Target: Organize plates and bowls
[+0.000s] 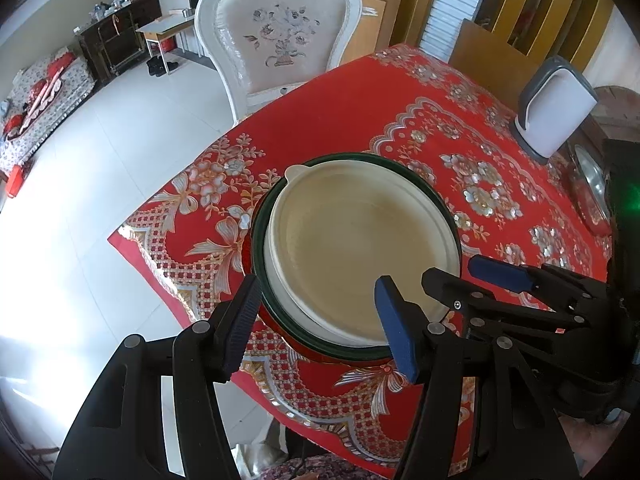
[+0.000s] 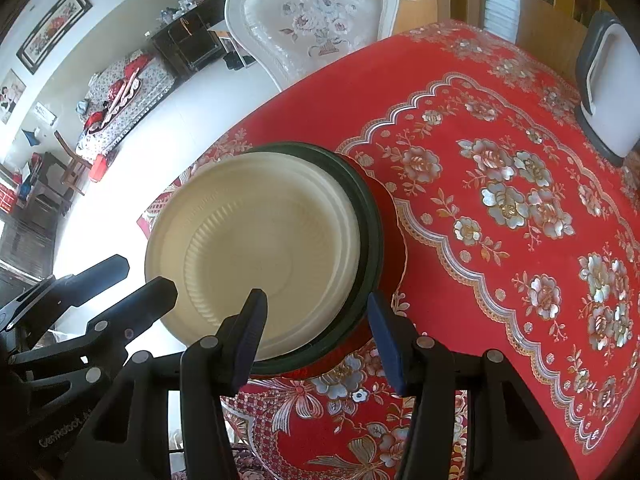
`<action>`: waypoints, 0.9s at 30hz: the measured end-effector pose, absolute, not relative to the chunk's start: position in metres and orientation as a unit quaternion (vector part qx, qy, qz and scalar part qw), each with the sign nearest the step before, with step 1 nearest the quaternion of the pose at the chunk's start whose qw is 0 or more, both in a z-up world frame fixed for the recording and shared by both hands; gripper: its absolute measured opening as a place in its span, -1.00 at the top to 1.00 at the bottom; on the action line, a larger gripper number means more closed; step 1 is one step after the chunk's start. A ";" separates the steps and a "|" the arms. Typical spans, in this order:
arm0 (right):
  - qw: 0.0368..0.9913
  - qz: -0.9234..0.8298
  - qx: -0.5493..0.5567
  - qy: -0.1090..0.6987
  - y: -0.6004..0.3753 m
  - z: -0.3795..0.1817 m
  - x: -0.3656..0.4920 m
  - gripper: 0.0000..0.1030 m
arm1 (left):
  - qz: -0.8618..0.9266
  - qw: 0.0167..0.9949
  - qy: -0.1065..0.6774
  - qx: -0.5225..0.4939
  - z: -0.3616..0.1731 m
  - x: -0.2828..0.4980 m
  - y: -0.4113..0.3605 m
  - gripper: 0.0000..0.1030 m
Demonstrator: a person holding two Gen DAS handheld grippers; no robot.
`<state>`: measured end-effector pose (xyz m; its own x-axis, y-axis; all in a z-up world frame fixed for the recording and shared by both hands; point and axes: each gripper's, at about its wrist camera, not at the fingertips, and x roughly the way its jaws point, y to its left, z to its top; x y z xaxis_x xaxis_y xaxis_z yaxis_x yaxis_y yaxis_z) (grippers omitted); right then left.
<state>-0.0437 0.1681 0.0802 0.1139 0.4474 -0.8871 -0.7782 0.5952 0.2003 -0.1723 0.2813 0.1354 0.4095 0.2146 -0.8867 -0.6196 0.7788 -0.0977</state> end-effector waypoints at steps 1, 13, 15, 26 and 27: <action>0.729 0.420 -0.160 0.517 0.169 0.080 -0.044 -0.02 | 0.256 0.812 0.479 -0.212 0.135 -0.172 0.281 -0.16; 0.727 0.419 -0.160 0.520 0.168 0.078 -0.043 -0.02 | 0.252 0.813 0.479 -0.214 0.133 -0.172 0.280 -0.16; 0.727 0.419 -0.160 0.520 0.168 0.077 -0.043 -0.02 | 0.250 0.813 0.480 -0.215 0.132 -0.171 0.281 -0.16; 0.727 0.417 -0.158 0.522 0.164 0.076 -0.042 -0.02 | 0.252 0.814 0.480 -0.208 0.131 -0.170 0.280 -0.16; 0.727 0.417 -0.158 0.522 0.163 0.076 -0.042 -0.02 | 0.252 0.814 0.481 -0.207 0.131 -0.170 0.280 -0.16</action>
